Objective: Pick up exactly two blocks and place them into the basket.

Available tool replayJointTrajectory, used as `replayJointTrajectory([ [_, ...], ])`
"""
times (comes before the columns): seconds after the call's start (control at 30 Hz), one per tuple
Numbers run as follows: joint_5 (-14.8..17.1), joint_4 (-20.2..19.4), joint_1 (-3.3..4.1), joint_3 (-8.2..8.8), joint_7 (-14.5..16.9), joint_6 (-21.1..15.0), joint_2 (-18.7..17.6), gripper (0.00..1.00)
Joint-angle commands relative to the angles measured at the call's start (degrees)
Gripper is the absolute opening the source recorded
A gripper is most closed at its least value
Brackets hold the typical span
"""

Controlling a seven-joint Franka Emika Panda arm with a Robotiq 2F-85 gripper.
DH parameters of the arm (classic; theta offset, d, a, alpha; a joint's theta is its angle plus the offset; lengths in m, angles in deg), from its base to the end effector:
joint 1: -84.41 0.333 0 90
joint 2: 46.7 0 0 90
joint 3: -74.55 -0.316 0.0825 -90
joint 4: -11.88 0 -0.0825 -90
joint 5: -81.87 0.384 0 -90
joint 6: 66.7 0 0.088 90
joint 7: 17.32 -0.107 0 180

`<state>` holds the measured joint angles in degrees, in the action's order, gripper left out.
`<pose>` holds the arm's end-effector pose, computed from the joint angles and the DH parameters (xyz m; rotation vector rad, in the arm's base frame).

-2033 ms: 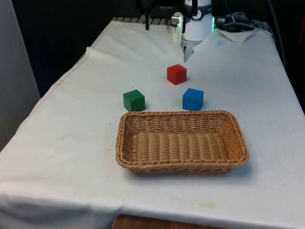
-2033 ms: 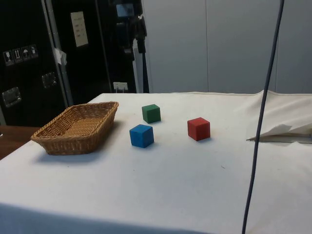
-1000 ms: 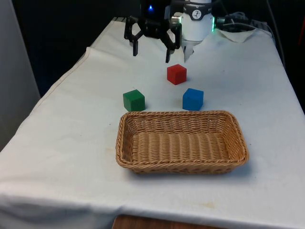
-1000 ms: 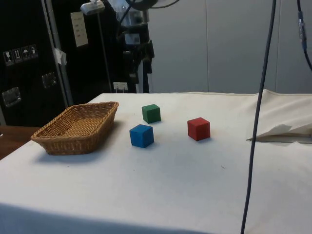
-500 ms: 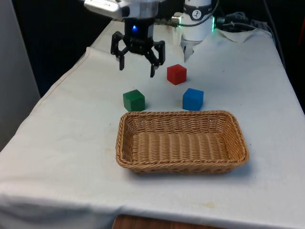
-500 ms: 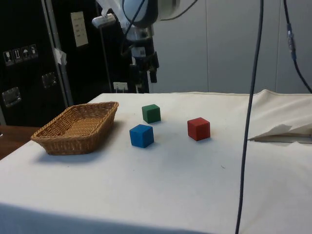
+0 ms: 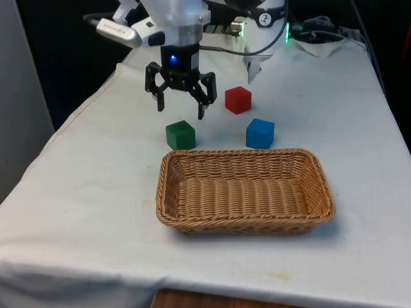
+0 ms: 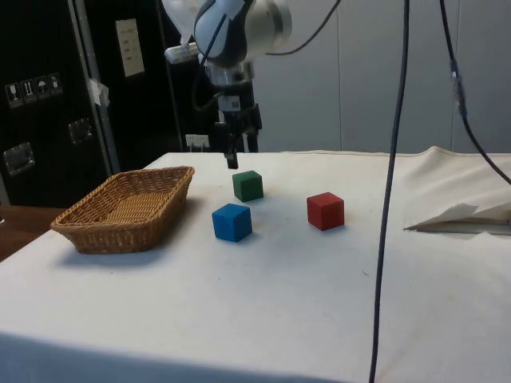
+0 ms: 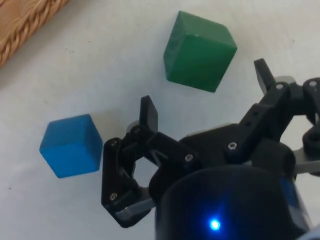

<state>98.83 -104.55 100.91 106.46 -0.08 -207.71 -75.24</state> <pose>0.5808 -0.1522 0.2338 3.0615 -0.2154 0.0117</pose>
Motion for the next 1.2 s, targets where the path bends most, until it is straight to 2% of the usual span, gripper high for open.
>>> replayJointTrajectory([
  [0.0,1.1,0.1,-0.63,-0.69,0.8,-0.3,-0.2,1.00],
  [0.1,2.5,0.3,-0.69,-0.80,1.5,-0.3,-1.0,1.00],
  [0.13,1.9,0.2,0.00,0.00,1.0,0.0,-1.0,1.00],
  [0.17,3.0,0.5,-0.69,-0.80,1.8,-0.3,-1.3,1.00],
  [0.43,8.5,2.0,-0.63,-0.86,4.3,-0.3,-4.4,1.00],
  [0.47,7.6,1.7,0.00,-0.11,3.7,0.0,-4.2,1.00],
  [0.5,8.9,2.2,-0.63,-0.86,4.5,-0.3,-4.6,1.00],
  [0.57,9.9,2.5,-0.63,-0.80,5.0,-0.3,-5.2,1.00],
  [0.73,10.8,2.8,-0.46,-0.63,5.5,-0.3,-6.1,1.00],
  [0.77,10.2,2.7,0.00,-0.06,5.0,0.0,-6.0,1.00],
  [0.8,10.9,2.8,-0.40,-0.69,5.5,-0.4,-6.2,1.00],
  [0.83,10.9,2.8,-0.46,-0.74,5.5,-0.5,-6.4,1.00],
  [1.0,11.4,3.0,-0.52,-0.86,5.5,-0.6,-7.4,1.00],
  [1.03,10.6,2.8,0.00,-0.17,5.0,-0.1,-7.2,1.00],
  [1.07,11.5,3.0,-0.52,-0.86,5.5,-0.6,-7.7,1.00],
  [1.17,11.8,3.4,-0.52,-0.86,5.4,-0.6,-8.4,1.00],
])
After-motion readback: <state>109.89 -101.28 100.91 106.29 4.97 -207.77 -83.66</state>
